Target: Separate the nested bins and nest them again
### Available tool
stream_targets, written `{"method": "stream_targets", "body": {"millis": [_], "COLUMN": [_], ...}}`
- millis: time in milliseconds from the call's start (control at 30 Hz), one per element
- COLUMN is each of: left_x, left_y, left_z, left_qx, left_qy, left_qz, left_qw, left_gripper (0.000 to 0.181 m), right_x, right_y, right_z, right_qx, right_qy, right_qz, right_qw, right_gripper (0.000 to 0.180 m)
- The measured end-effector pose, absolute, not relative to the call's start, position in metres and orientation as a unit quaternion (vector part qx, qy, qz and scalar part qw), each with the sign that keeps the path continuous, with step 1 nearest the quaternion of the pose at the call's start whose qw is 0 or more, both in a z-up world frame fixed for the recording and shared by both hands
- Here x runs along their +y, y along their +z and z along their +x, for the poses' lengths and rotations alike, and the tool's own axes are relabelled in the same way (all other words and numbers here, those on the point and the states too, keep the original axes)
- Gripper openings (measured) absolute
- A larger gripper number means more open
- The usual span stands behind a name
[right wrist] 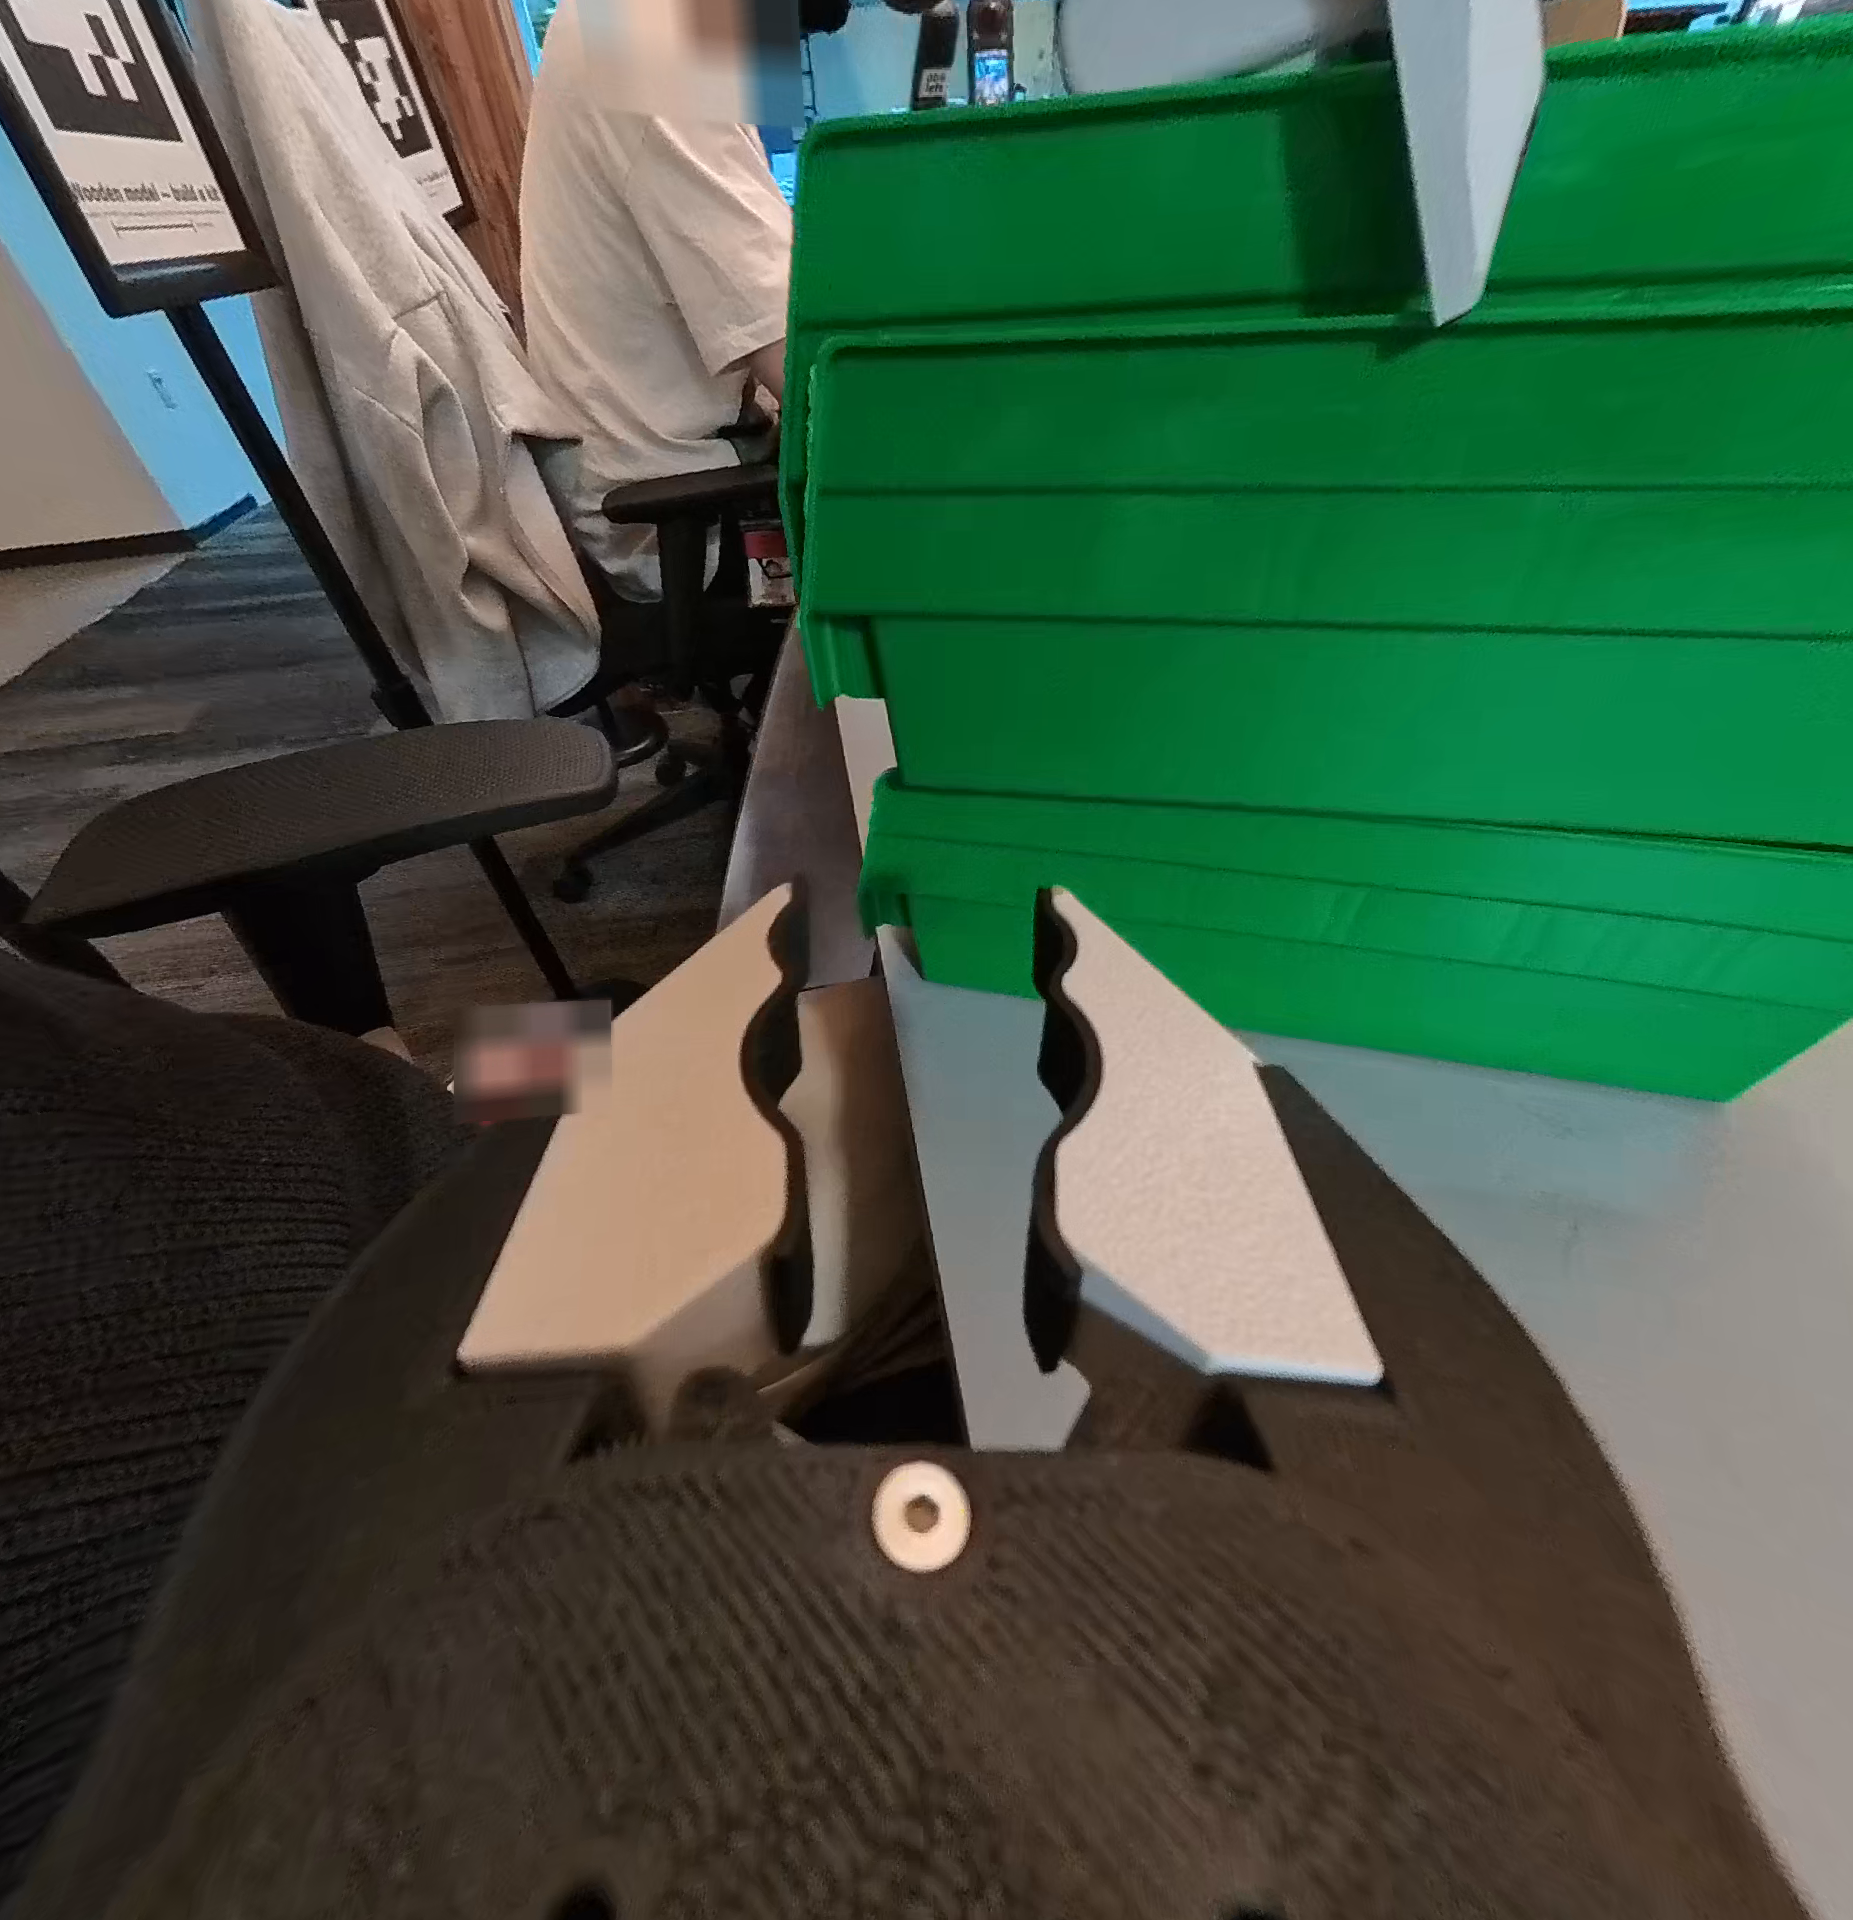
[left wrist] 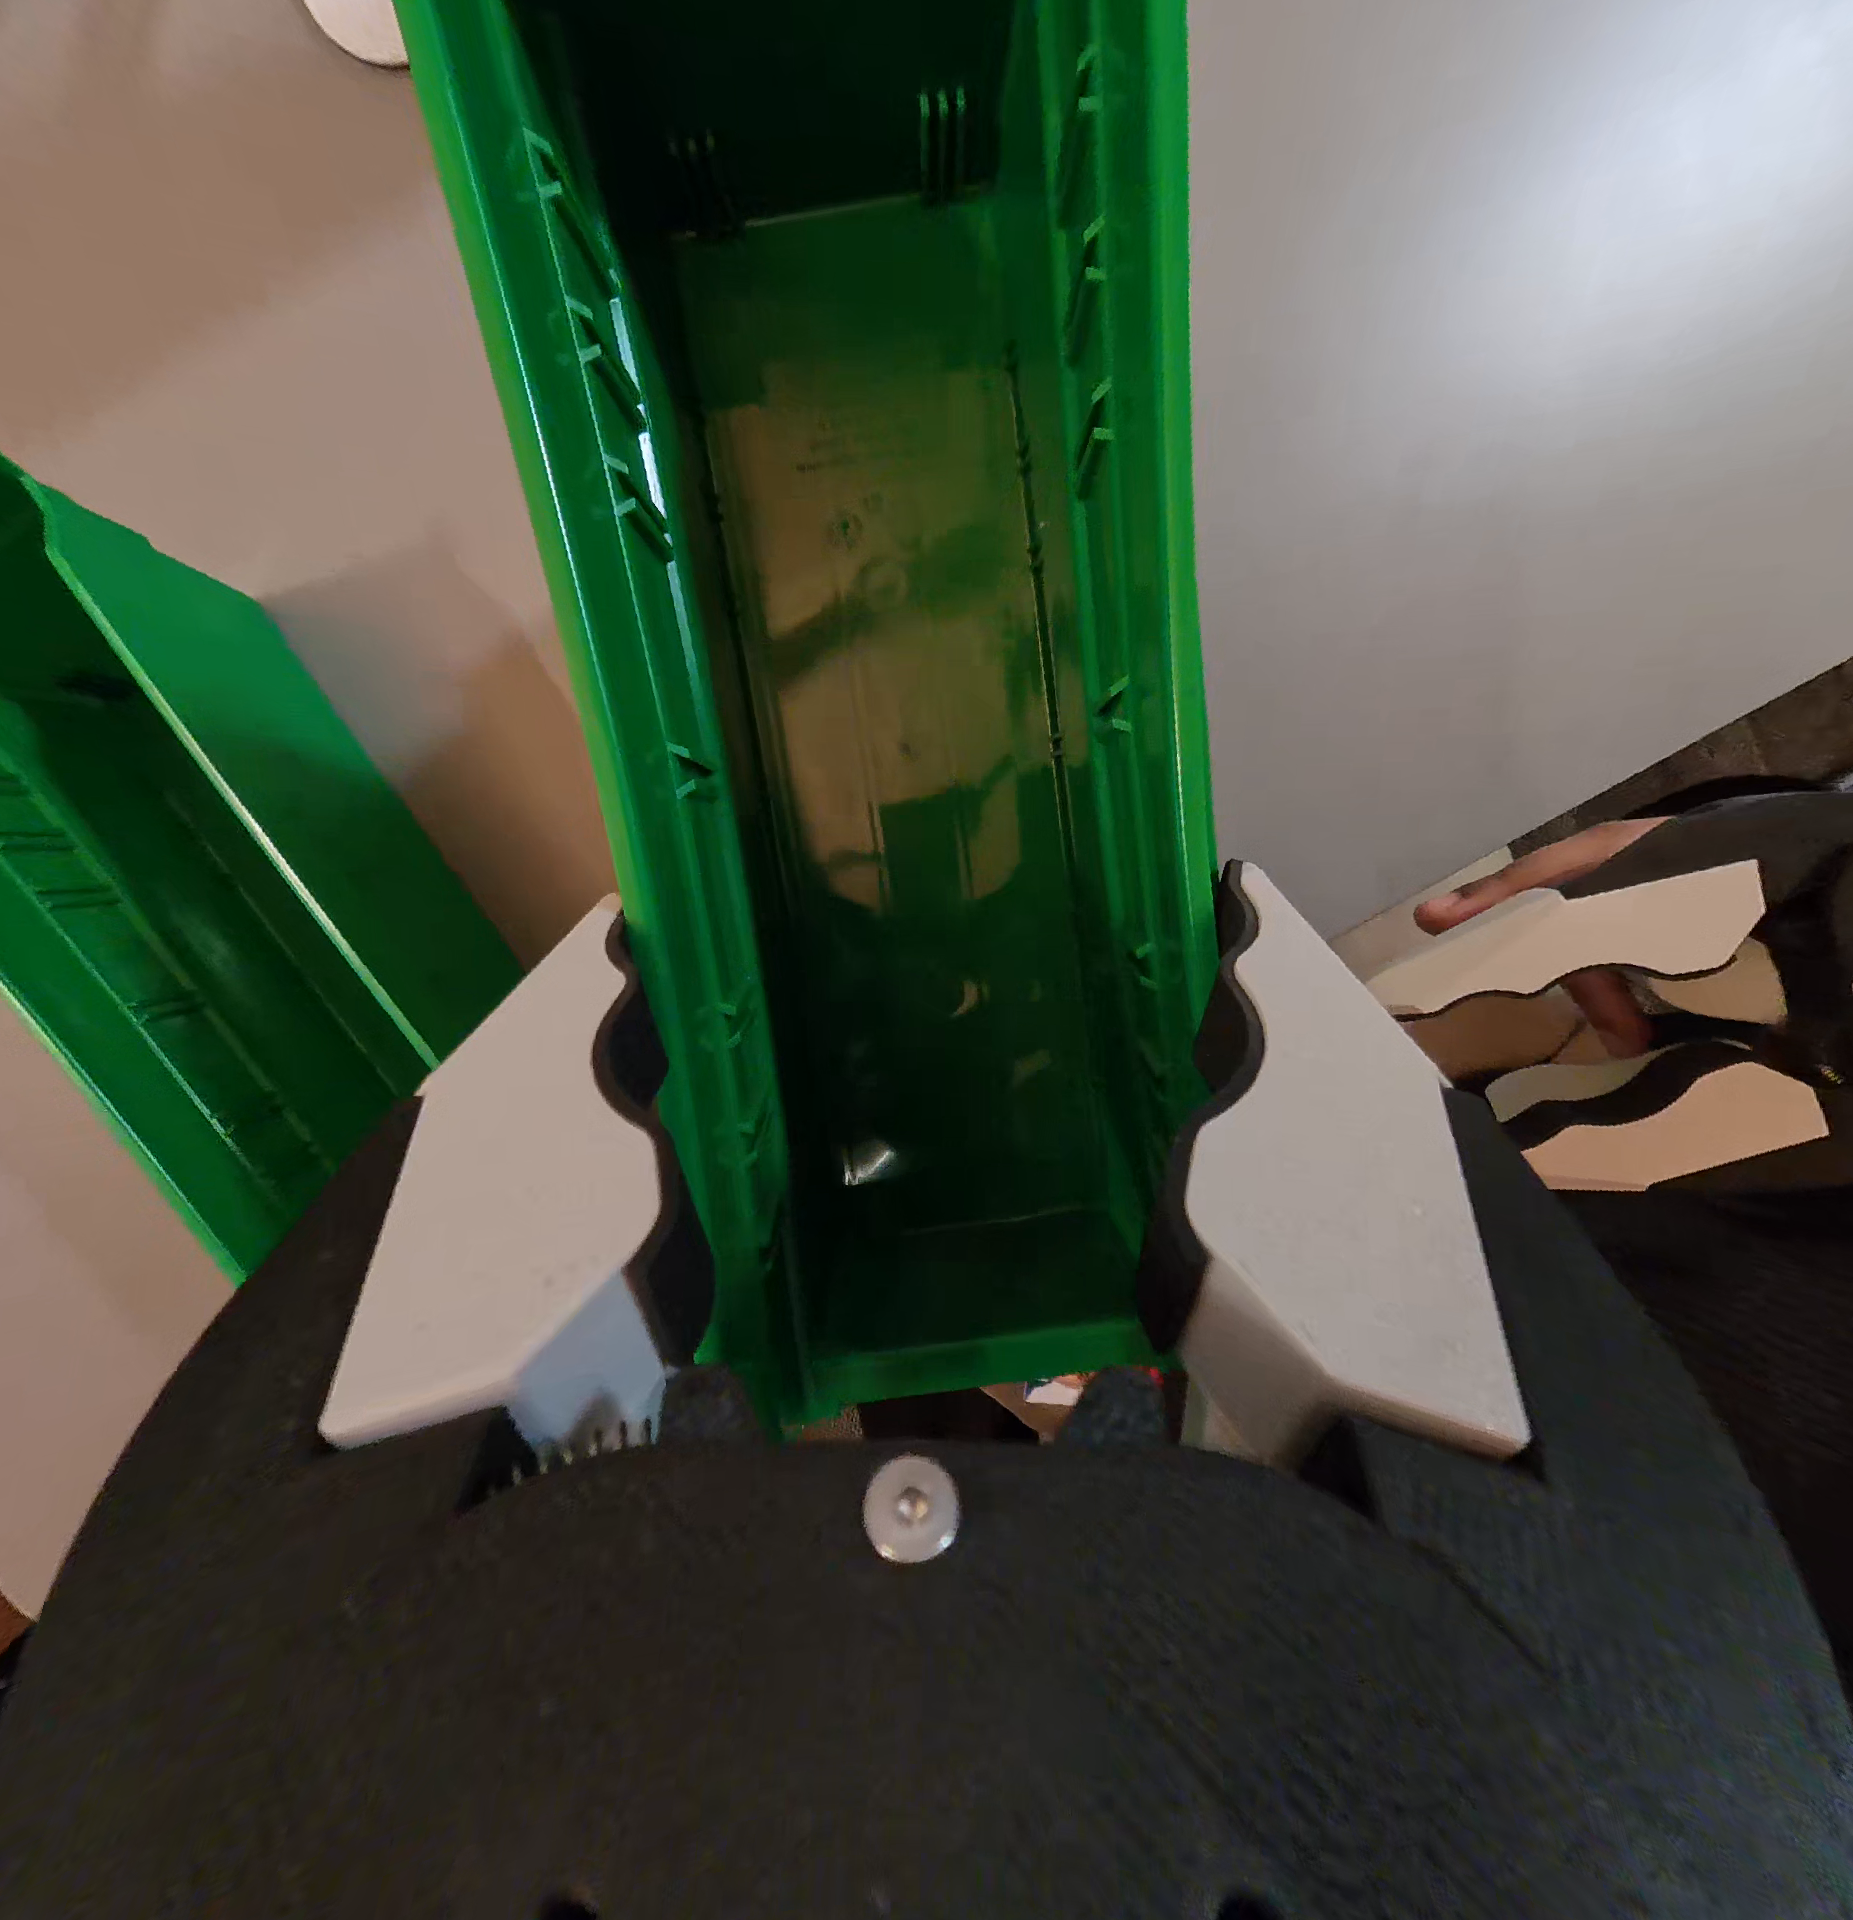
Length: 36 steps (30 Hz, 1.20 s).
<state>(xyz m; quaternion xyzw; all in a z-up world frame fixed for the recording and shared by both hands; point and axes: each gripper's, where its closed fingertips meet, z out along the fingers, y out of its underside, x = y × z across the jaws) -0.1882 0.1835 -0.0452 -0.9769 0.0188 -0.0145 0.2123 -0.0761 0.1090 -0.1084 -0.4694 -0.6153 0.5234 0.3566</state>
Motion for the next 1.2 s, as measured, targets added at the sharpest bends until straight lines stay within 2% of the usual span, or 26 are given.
{"method": "stream_targets", "body": {"millis": [767, 1200], "left_x": [0.185, 0.183], "left_y": [-0.046, -0.088], "left_z": [-0.204, -0.201], "left_qx": [0.024, 0.028], "left_qy": [0.003, -0.011], "left_qz": [-0.979, -0.982], "left_qw": [0.202, 0.188], "left_gripper": [0.109, 0.111], "right_x": [0.105, 0.103], "right_y": [-0.108, -0.114], "right_z": [-0.075, -0.075], "right_qx": [-0.619, -0.623], "right_qy": [0.528, 0.527], "right_qz": [-0.466, -0.470], "right_qw": [0.347, 0.336], "right_gripper": [0.043, 0.043]}}
